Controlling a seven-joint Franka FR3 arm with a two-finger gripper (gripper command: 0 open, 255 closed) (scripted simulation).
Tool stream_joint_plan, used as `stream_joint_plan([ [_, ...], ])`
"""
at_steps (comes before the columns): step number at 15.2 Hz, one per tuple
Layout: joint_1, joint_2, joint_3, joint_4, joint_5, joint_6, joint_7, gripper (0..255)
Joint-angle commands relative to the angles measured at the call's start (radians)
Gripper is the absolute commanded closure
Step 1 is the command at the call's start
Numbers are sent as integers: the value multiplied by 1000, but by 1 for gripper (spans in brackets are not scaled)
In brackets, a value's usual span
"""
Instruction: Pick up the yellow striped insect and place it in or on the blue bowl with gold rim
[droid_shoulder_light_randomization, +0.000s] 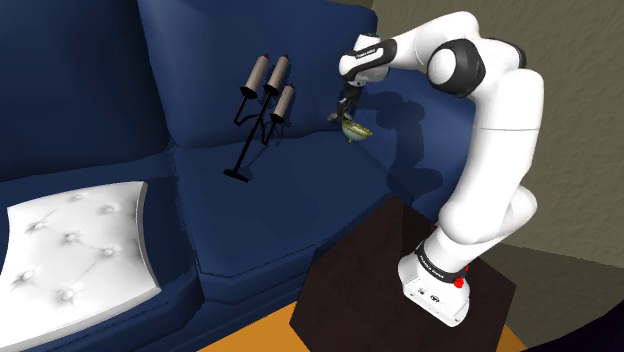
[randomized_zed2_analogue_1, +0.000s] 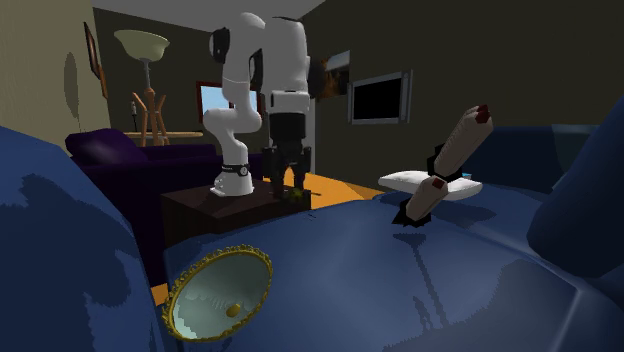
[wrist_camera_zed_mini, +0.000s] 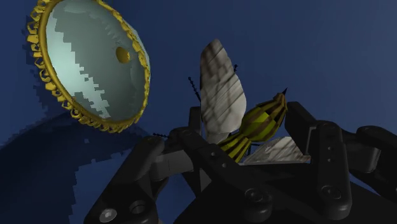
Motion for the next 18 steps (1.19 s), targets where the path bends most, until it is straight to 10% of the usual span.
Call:
stream_joint_plan([
  [1, -34, 39, -5, 60, 9, -22, -42, 255],
  [10, -183, 208, -22, 348, 45, -141, -204, 255],
  [18, -185, 255, -18, 316, 50, -63, -208, 255],
])
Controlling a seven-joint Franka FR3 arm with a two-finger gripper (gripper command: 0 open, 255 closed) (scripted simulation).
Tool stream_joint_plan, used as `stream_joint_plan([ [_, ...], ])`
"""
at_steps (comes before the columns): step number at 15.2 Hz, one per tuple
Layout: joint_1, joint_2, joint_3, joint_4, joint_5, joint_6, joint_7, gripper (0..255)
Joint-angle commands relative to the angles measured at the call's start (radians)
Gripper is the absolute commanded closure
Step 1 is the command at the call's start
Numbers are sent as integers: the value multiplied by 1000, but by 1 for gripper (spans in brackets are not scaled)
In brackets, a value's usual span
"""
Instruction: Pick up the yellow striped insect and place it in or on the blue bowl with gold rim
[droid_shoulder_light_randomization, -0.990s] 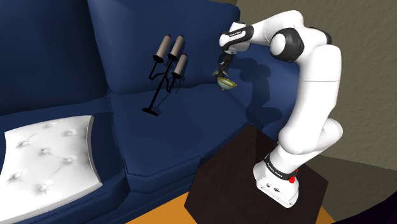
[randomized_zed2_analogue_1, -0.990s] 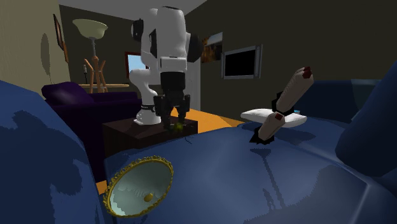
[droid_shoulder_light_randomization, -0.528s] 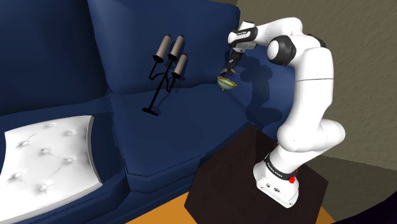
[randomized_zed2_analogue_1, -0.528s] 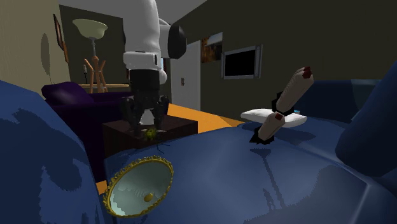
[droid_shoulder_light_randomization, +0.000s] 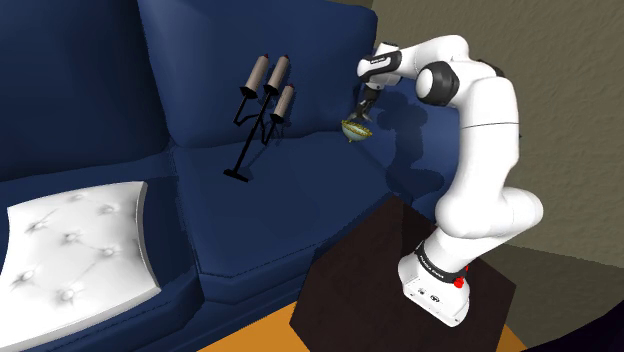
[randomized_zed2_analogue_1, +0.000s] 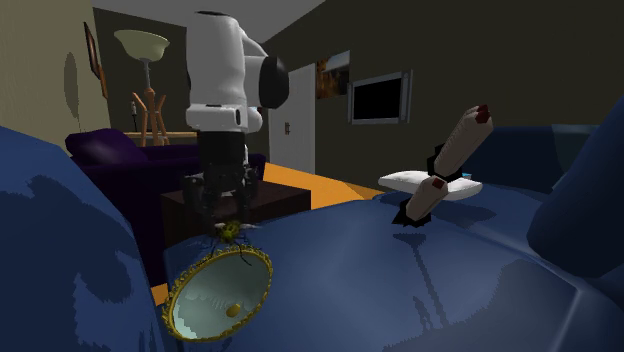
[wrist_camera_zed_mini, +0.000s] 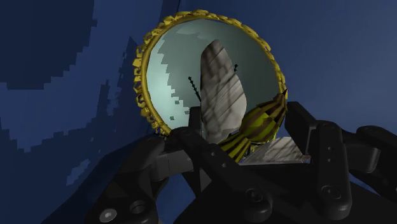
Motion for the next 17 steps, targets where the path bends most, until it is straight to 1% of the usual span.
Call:
stream_joint_plan([
  [1, 0, 13, 1, -7, 1, 20, -1, 255],
  [6, -2, 55, 5, -16, 6, 71, -3, 255],
  [14, -2, 55, 5, -16, 6, 71, -3, 255],
  [15, -2, 55, 5, -16, 6, 71, -3, 0],
  [17, -2, 55, 5, -16, 6, 71, -3, 0],
])
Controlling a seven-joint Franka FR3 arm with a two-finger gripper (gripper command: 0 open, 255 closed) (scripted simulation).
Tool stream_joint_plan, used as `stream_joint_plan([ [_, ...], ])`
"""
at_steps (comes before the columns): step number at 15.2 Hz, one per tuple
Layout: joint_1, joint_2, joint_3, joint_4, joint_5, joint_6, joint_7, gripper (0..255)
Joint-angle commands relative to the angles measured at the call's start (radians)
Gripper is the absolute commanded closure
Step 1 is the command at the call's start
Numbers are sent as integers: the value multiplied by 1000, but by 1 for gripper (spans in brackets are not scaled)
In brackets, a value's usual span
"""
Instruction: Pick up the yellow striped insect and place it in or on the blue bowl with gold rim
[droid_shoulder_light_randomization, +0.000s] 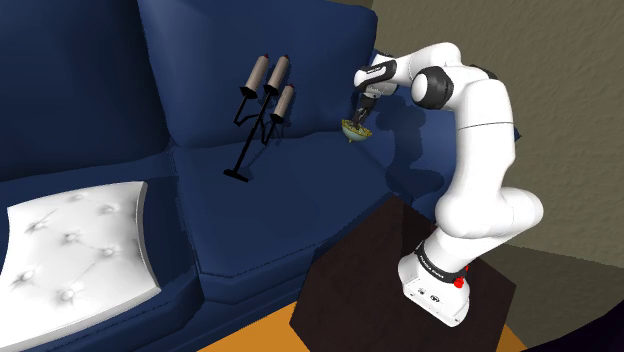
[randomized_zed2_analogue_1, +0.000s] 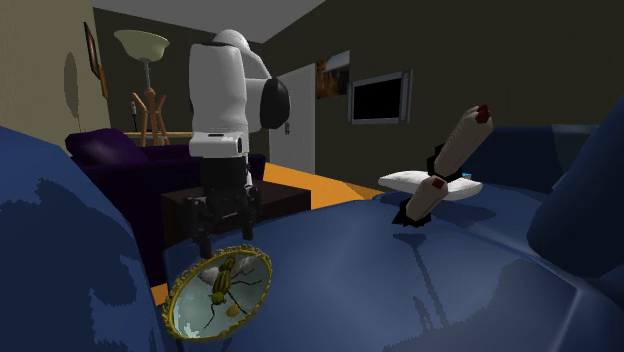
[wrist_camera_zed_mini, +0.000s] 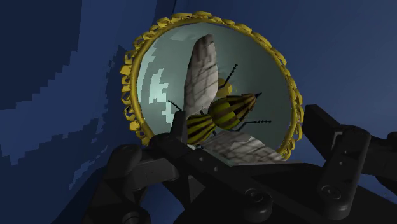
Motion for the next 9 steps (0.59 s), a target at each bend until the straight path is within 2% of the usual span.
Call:
stream_joint_plan([
  [1, 0, 0, 0, 0, 0, 0, 0, 0],
  [3, 0, 0, 0, 0, 0, 0, 0, 0],
  [7, 4, -77, -6, 0, -7, -77, 4, 0],
  [9, 4, -77, -6, 0, -7, -77, 4, 0],
])
